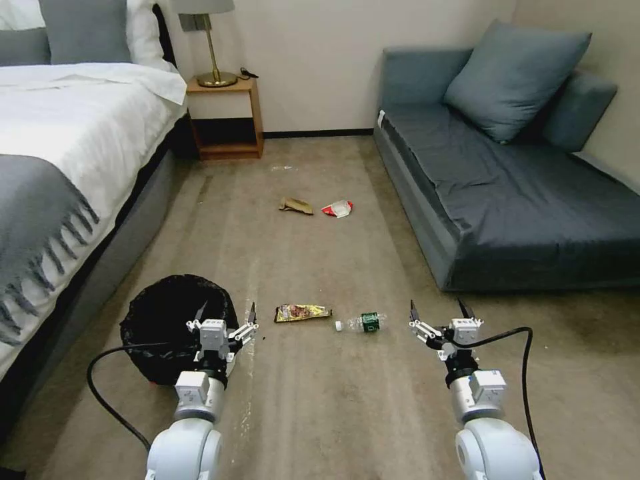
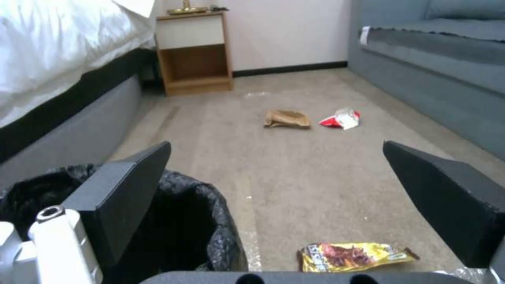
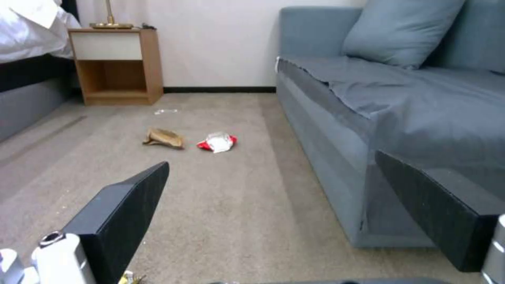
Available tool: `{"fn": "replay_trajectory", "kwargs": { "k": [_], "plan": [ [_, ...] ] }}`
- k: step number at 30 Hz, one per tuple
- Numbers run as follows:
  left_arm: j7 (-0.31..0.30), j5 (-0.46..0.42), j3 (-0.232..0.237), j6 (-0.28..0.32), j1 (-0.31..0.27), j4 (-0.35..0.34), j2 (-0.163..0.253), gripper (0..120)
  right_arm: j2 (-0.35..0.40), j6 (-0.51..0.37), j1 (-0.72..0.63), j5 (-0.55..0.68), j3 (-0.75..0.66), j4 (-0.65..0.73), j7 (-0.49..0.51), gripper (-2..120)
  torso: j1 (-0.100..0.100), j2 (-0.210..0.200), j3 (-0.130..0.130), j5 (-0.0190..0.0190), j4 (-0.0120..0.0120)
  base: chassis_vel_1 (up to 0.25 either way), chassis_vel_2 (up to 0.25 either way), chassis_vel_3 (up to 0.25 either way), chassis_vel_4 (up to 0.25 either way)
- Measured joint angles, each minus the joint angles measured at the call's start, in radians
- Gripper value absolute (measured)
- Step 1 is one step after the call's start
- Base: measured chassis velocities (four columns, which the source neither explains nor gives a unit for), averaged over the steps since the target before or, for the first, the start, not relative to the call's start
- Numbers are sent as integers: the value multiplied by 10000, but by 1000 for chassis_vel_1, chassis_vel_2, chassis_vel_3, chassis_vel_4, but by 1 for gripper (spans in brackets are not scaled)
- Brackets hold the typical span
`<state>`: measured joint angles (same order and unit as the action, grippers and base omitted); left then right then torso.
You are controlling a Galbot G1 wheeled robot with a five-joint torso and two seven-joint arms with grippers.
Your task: Pick up the trash bin, then pick up the garbage on the floor and place it into the trash bin.
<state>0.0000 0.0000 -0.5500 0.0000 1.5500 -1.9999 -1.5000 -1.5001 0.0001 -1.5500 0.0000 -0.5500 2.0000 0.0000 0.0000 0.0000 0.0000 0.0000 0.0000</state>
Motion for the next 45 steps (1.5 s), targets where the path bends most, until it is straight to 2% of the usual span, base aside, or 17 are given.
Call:
{"fn": "replay_trajectory", "kwargs": {
  "k": [34,36,37,39,41,42,45],
  "plan": [
    [-14,-39,-8,30,12,-64,9,100,6,-14,-10,23,0,9,7,100,0,0,0,0,0,0,0,0,0],
    [-301,-438,-117,347,104,-539,104,100,29,-68,-55,107,-3,80,42,100,-1,0,0,0,0,0,0,0,0],
    [-626,-860,-237,701,209,-1037,204,100,106,-265,-228,394,-19,358,180,100,0,0,0,5,2,0,0,0,0],
    [-754,-1030,-279,842,252,-1227,244,100,153,-374,-326,550,-31,521,258,100,-1,0,0,1,2,0,0,0,0],
    [-1276,-1718,-463,1414,420,-2027,411,100,377,-892,-780,1293,-98,1257,620,100,-1,0,0,0,0,0,0,0,0],
    [-1276,-1718,-463,1414,420,-2027,411,100,377,-892,-780,1293,-98,1257,620,100,-1,0,0,0,0,0,0,0,0],
    [-2037,-2724,-729,2242,669,-3187,644,100,704,-1668,-1450,2407,-191,2362,1162,100,0,1,-1,-1,0,0,0,0,0]
  ]
}}
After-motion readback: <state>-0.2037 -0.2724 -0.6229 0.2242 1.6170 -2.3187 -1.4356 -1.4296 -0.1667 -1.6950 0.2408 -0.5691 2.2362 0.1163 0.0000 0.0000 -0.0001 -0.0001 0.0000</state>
